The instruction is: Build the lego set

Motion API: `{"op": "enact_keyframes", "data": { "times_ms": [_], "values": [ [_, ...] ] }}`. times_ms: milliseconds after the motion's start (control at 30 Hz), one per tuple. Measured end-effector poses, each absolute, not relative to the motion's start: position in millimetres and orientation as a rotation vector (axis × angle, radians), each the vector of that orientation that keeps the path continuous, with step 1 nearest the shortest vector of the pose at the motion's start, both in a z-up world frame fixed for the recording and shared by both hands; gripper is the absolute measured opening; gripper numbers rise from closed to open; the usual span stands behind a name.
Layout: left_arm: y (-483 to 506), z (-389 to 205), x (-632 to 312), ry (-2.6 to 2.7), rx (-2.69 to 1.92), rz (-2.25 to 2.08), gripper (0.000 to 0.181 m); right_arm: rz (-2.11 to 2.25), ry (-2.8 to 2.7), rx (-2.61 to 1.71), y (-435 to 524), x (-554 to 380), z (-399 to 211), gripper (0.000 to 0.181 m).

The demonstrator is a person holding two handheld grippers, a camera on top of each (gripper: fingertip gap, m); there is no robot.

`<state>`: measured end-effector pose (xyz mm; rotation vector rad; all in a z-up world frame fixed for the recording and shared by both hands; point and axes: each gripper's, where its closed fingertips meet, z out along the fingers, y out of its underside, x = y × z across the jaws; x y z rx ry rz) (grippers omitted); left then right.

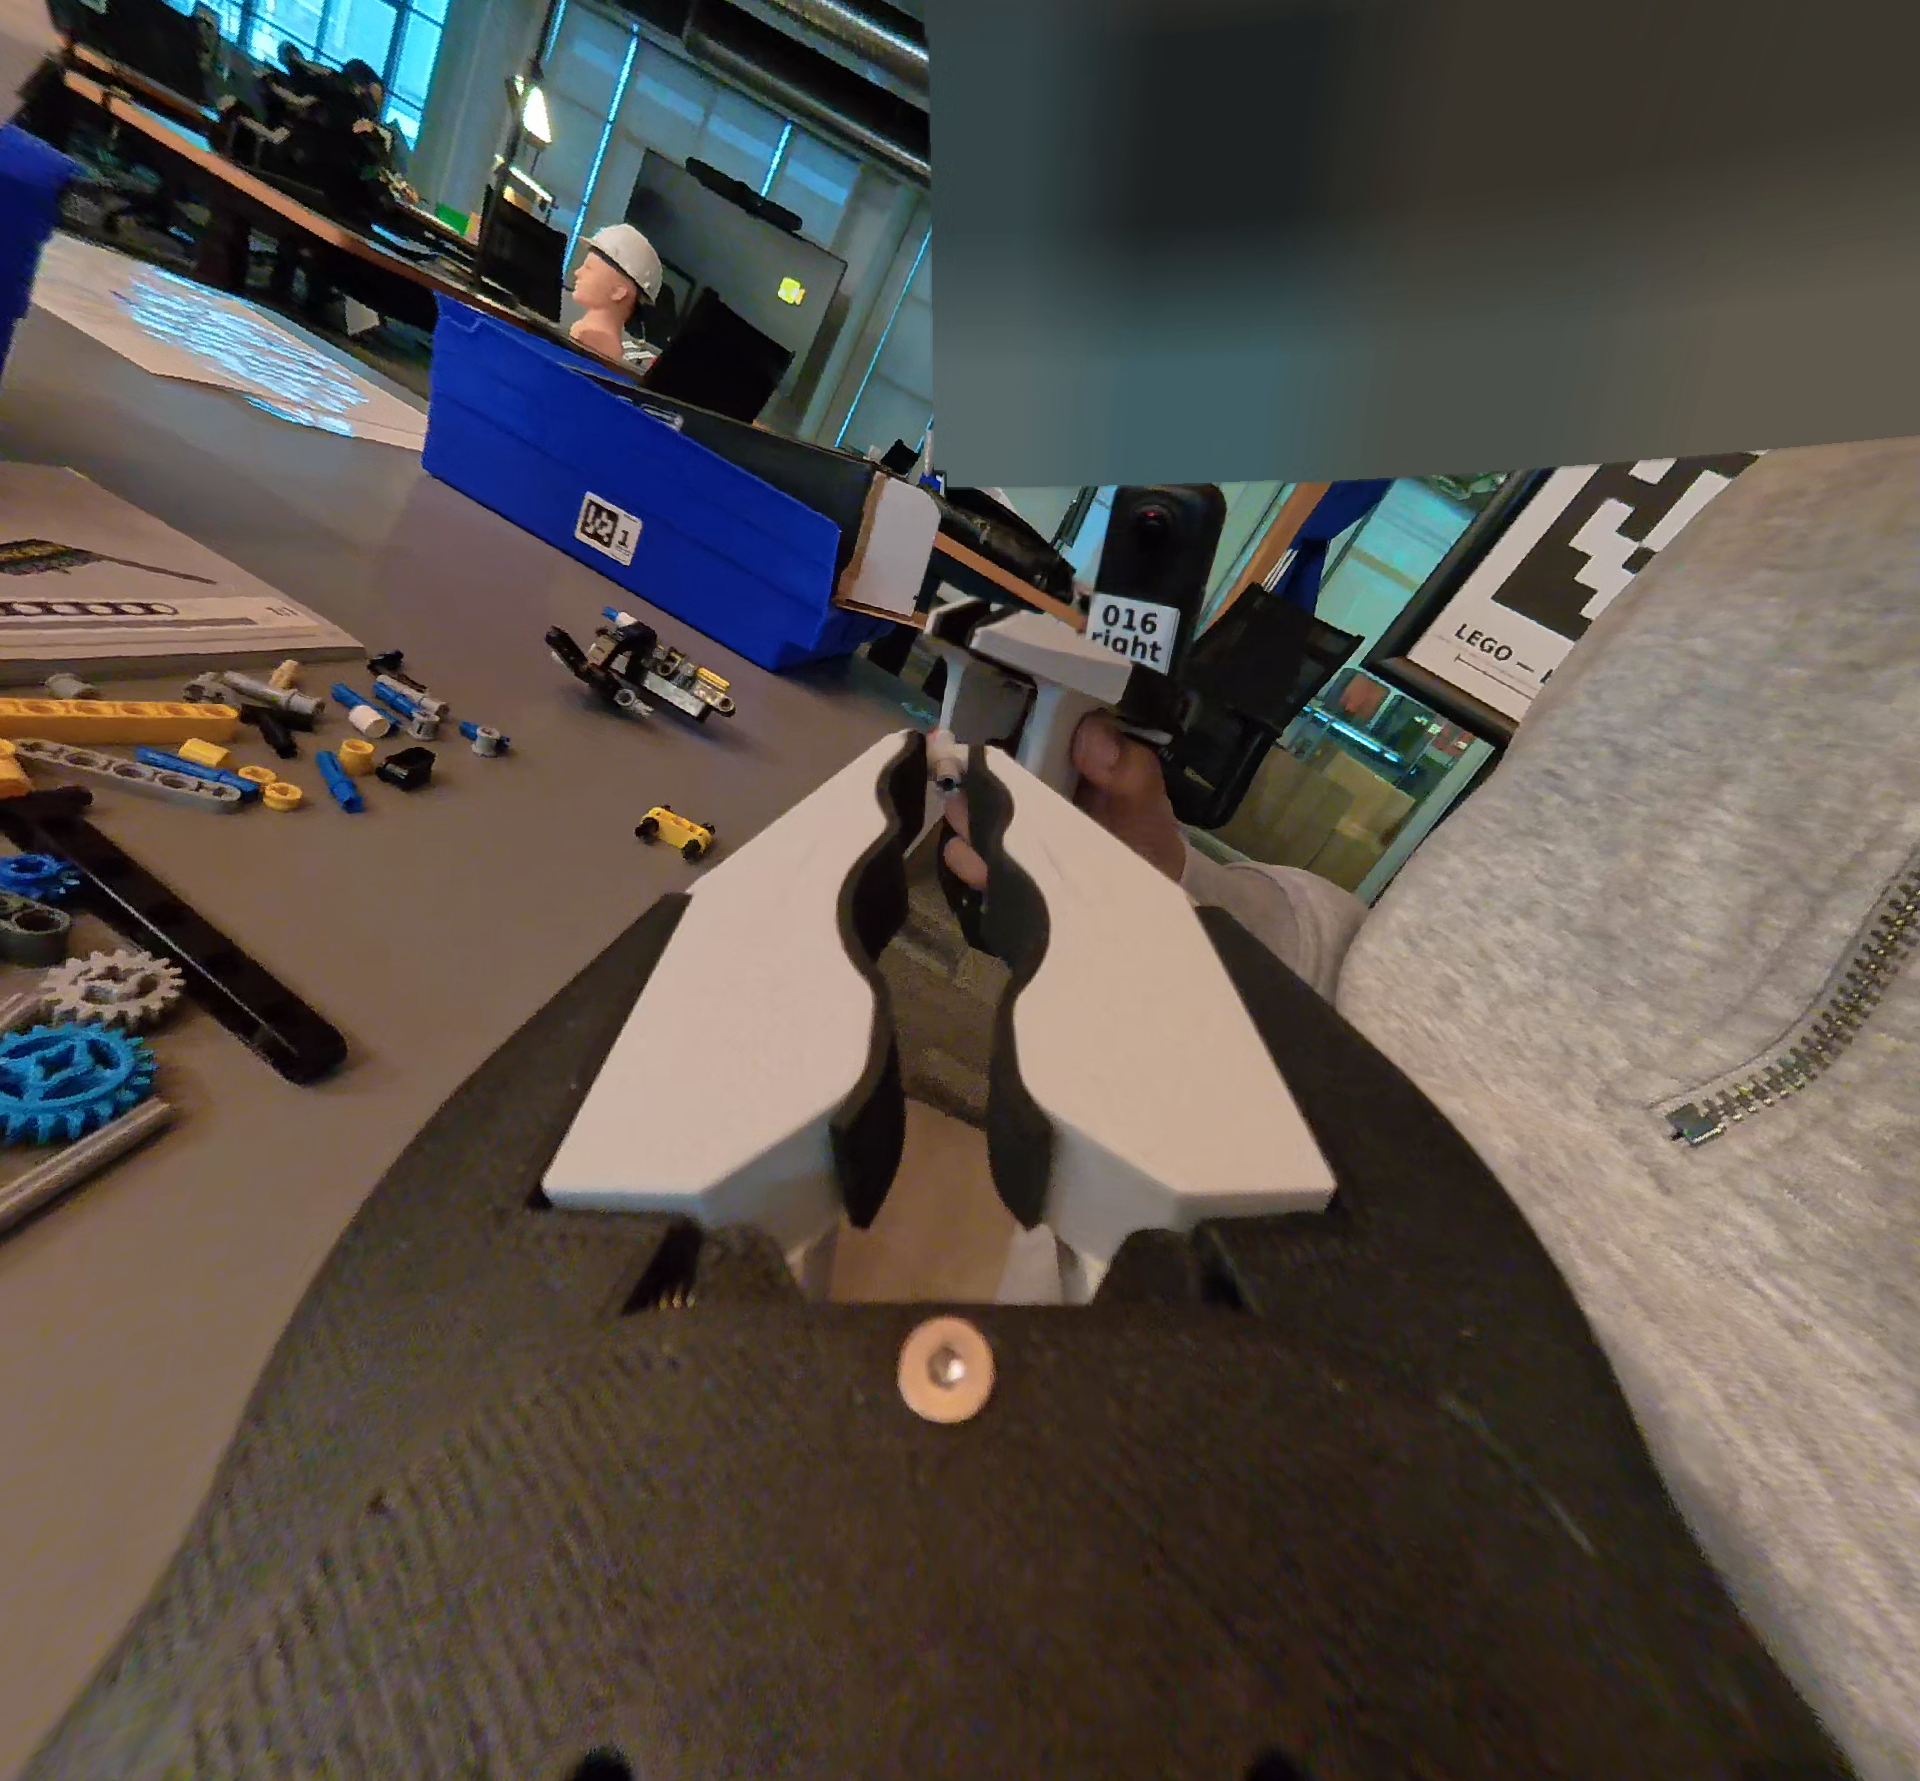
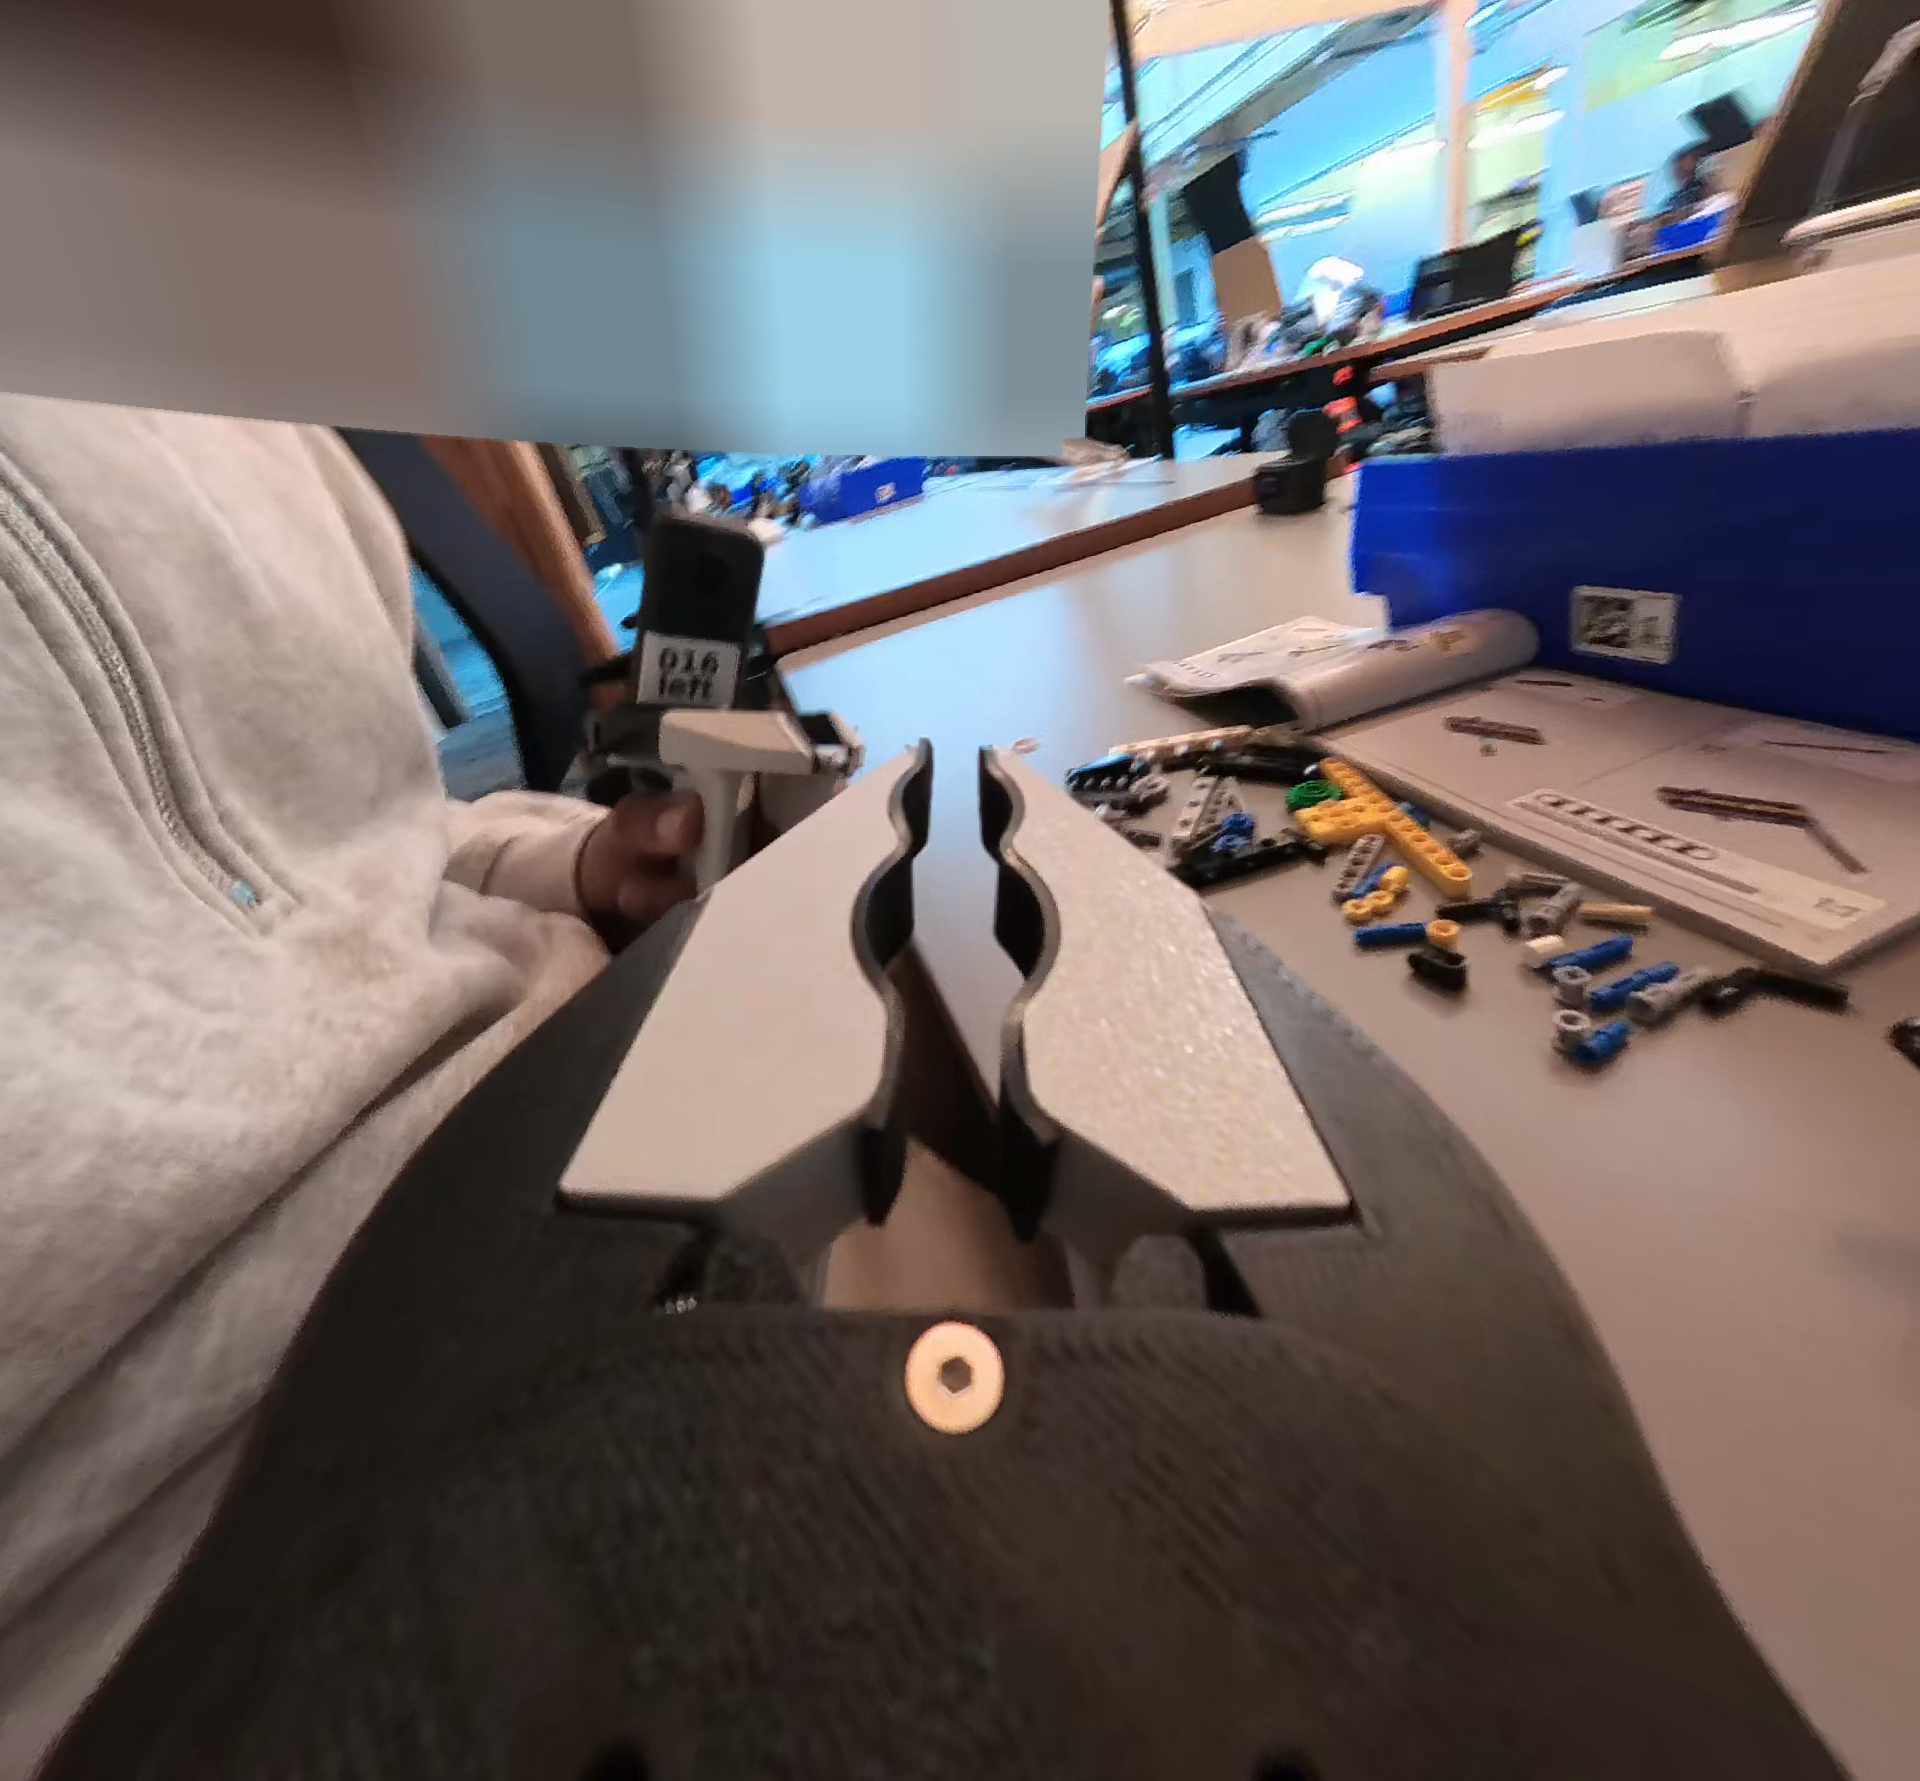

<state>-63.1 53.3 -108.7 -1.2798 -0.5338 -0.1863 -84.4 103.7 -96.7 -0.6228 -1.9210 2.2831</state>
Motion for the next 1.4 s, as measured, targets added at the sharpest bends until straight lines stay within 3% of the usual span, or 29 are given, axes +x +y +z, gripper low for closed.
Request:
{"op": "enact_keyframes", "data": {
  "times_ms": [1400],
  "values": [
    [42.6,-127.2,-86.8,-0.671,-1.236,-0.264,0.005,2.023,-2.063,-0.677,86.4,-106.4,-128.6,0.011]
  ]
}}
